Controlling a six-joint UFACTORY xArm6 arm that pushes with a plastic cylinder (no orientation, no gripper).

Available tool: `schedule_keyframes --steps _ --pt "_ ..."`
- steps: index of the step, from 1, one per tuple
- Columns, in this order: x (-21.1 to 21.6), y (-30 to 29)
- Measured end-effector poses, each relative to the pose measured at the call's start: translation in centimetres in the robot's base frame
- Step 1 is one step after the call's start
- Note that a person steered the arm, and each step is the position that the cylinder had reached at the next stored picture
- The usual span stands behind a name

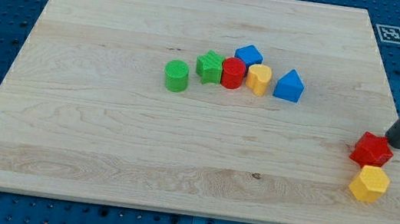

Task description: Slightly push the red star into yellow hexagon

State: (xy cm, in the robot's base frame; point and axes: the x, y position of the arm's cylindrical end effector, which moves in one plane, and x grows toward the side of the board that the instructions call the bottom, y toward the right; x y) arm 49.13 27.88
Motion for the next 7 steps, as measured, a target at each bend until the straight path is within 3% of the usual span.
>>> schedule_keyframes --steps 5,7 --pt "-0.7 -2.4" --pt "-4.1 -7.9"
